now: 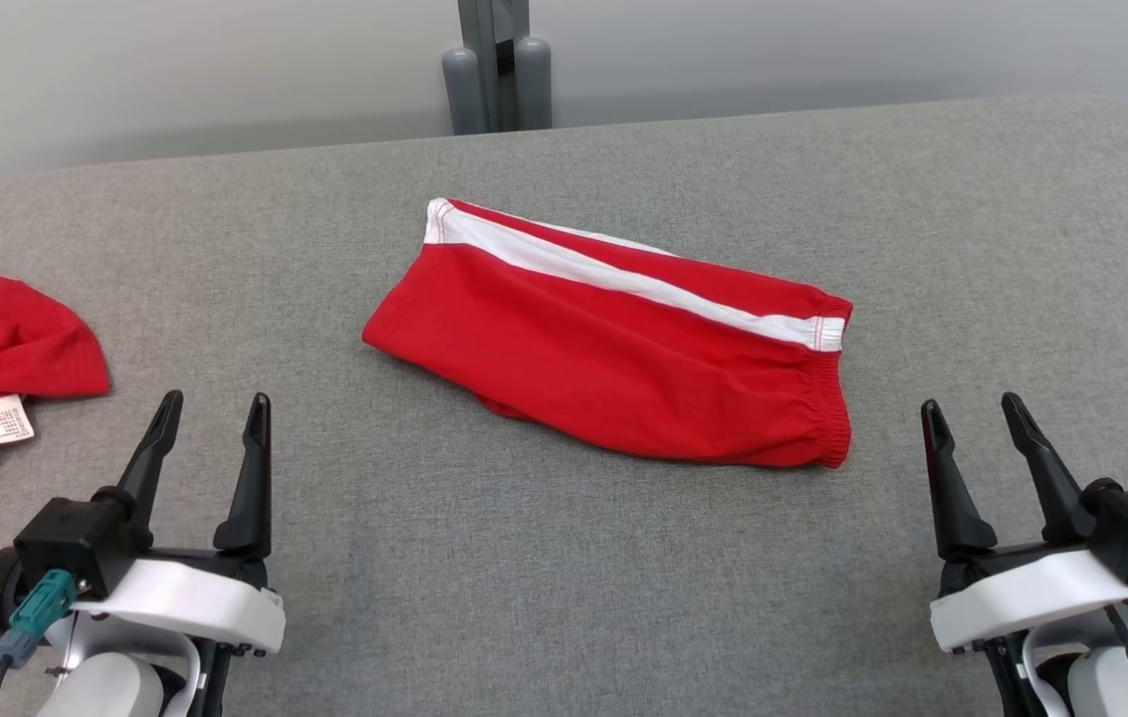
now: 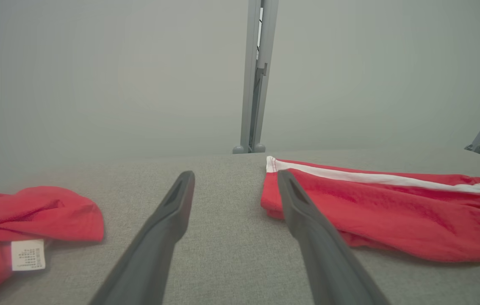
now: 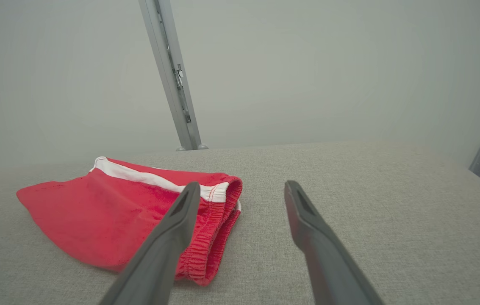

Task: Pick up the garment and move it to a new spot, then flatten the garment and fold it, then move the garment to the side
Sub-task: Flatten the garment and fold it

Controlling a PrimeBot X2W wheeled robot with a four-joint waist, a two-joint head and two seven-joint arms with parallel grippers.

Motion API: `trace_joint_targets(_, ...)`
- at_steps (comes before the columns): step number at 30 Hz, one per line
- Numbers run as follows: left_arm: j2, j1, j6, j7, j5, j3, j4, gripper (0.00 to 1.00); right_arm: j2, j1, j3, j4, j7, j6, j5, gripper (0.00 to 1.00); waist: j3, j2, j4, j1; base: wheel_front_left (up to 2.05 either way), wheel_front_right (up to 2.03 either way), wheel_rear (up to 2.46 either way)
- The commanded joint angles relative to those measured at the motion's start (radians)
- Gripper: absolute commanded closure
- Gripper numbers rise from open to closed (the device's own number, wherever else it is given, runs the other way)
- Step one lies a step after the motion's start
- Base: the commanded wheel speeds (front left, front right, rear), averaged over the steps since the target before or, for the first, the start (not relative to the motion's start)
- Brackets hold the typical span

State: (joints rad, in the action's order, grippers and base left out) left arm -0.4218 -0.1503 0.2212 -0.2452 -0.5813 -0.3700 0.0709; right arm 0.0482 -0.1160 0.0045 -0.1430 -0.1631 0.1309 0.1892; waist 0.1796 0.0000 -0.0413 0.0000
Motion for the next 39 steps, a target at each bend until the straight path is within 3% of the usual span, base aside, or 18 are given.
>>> trace_joint_targets(1,-0.004,-0.003,0.004,0.004,0.004,0.001,-0.003,0.00,0.004,0.006,-0.003,0.005,0.002,0.000,0.005,0.00,0.001,0.0000,0.000,0.0000,0.00,0.00,0.00)
trace_joint_targets(7,-0.011,-0.092,-0.024,0.042,0.029,-0.036,-0.001,0.00,0.004,-0.013,-0.008,0.015,0.005,0.000,0.000,0.00,0.026,0.0000,-0.003,0.0000,0.00,0.00,0.00)
trace_joint_targets(12,0.005,-0.214,-0.088,0.101,0.036,-0.088,0.052,0.00,0.004,-0.033,0.000,0.021,0.009,0.000,-0.001,0.00,0.063,0.0000,-0.028,0.0000,0.00,0.00,0.00)
trace_joint_targets(24,0.034,-0.457,-0.235,0.217,-0.028,-0.119,0.400,0.00,0.004,-0.107,0.068,-0.026,-0.037,0.000,0.034,0.00,0.164,0.0000,-0.150,0.0000,0.00,0.00,0.00)
trace_joint_targets(32,0.042,-0.525,-0.273,0.269,-0.080,-0.102,0.589,0.00,0.004,-0.128,0.076,-0.062,-0.067,0.000,0.067,0.00,0.208,0.0000,-0.171,0.0000,0.00,0.00,0.00)
trace_joint_targets(38,0.065,-0.526,-0.302,0.295,-0.125,-0.102,0.642,0.00,0.004,-0.136,0.077,-0.082,-0.079,0.000,0.076,0.00,0.212,0.0000,-0.167,0.0000,0.00,0.00,0.00)
trace_joint_targets(39,0.073,-0.524,-0.310,0.307,-0.133,-0.107,0.647,0.15,0.004,-0.136,0.076,-0.084,-0.082,0.000,0.080,0.00,0.211,0.0000,-0.164,0.0000,0.00,0.00,0.00)
